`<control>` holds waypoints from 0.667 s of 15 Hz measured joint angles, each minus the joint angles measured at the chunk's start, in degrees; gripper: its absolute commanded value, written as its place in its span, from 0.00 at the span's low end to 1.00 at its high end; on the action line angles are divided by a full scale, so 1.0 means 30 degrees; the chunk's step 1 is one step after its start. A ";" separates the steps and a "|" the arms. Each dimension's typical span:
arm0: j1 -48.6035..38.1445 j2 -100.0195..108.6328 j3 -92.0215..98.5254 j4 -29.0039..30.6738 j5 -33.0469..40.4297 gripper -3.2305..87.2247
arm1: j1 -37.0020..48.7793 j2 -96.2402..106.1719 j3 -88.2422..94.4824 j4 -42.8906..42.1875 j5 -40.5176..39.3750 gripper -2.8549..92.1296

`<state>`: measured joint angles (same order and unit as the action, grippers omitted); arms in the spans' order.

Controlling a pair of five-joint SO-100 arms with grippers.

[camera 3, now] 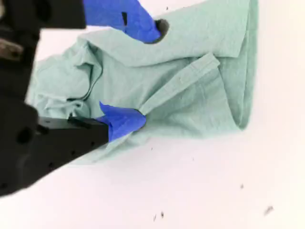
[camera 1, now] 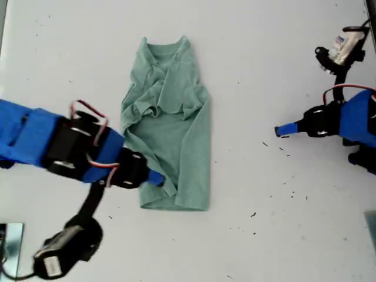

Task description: Fold t shirt

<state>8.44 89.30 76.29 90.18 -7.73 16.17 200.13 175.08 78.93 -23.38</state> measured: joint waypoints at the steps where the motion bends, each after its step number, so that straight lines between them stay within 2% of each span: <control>1: 0.0029 0.3984 0.4424 -0.0703 -0.1611 0.15 | 0.0117 0.0000 0.0000 0.0264 -0.0059 0.18; 2: -0.0176 0.8408 0.9990 -0.2461 -0.2666 0.10 | 0.0205 0.0000 0.0000 0.0322 -0.0293 0.14; 3: -0.0146 1.3213 1.5937 -0.5273 -0.3311 0.06 | 0.0176 0.0000 0.0000 0.0322 -0.0381 0.07; 4: 0.0264 1.8281 2.2031 -0.8467 -0.3867 0.05 | 0.0146 0.0029 0.0000 0.0381 -0.0381 0.05; 5: 0.0879 2.2881 2.7451 -1.0576 -0.4512 0.08 | 0.0146 0.0029 0.0000 0.0381 -0.0176 0.05; 6: 0.1348 2.5400 3.1025 -1.1514 -0.5215 0.07 | 0.0088 0.0029 0.0000 0.0381 0.1787 0.05; 7: 0.1523 2.5137 3.2168 -1.2246 -0.5889 0.04 | -0.0029 0.0029 0.0000 0.0381 0.2607 0.05; 10: 0.1406 2.2910 3.4189 -1.6406 -0.6943 0.03 | -0.0762 0.0029 0.0000 0.0381 0.2725 0.05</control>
<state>12.66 158.03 178.86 40.96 -28.56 13.89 200.21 175.08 80.07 -15.21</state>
